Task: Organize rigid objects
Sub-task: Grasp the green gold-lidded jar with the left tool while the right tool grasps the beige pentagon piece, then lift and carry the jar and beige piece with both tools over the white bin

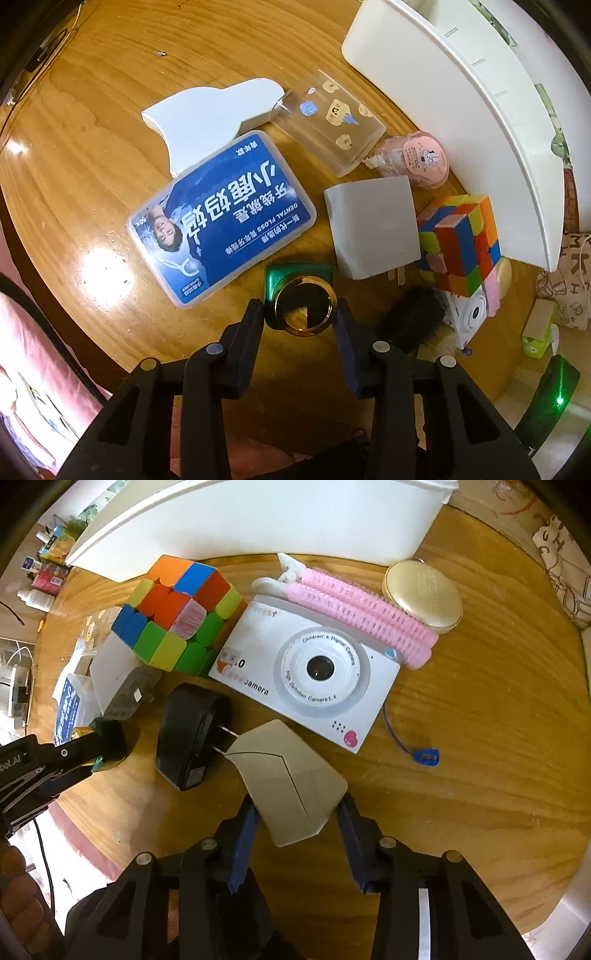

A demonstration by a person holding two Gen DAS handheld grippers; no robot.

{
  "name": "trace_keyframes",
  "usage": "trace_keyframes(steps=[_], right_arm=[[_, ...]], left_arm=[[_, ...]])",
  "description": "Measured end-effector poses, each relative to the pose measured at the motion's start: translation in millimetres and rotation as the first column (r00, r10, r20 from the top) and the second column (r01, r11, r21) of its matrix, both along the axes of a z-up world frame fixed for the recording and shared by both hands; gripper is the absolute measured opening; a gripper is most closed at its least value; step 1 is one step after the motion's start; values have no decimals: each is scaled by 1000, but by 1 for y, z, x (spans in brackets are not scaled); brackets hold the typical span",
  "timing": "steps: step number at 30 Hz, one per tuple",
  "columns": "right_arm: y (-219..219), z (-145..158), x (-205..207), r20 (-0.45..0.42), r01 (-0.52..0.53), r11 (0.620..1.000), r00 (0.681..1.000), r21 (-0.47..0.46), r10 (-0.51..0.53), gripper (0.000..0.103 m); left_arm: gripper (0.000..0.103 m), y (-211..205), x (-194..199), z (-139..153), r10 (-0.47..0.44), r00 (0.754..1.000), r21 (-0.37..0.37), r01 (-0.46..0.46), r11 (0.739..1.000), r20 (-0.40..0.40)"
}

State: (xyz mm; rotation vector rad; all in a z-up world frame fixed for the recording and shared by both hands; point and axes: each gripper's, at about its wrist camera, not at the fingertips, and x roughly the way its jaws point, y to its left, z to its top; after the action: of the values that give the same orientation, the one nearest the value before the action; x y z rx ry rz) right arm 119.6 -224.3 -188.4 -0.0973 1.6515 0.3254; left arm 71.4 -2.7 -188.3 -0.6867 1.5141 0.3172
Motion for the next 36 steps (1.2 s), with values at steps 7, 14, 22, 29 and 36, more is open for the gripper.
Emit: trace_keyframes(steps=[7, 14, 22, 29, 36], right_arm=[[-8, 14, -25, 34, 38, 999, 999, 16, -38, 42], [-6, 39, -36, 103, 78, 996, 991, 45, -82, 40], [-6, 79, -48, 207, 119, 985, 968, 127, -143, 3], [-10, 87, -44, 228, 192, 965, 946, 176, -230, 3], [-24, 72, -38, 168, 340, 912, 909, 228, -381, 5]], left_arm=[[41, 1, -15, 21, -40, 998, 21, 39, 999, 40], [41, 11, -23, 56, -85, 991, 68, 78, 995, 99], [41, 28, -19, 94, -138, 966, 143, 108, 984, 217], [41, 37, -20, 118, -173, 929, 192, 114, 975, 328], [41, 39, -24, 128, -187, 894, 185, 120, 975, 406]])
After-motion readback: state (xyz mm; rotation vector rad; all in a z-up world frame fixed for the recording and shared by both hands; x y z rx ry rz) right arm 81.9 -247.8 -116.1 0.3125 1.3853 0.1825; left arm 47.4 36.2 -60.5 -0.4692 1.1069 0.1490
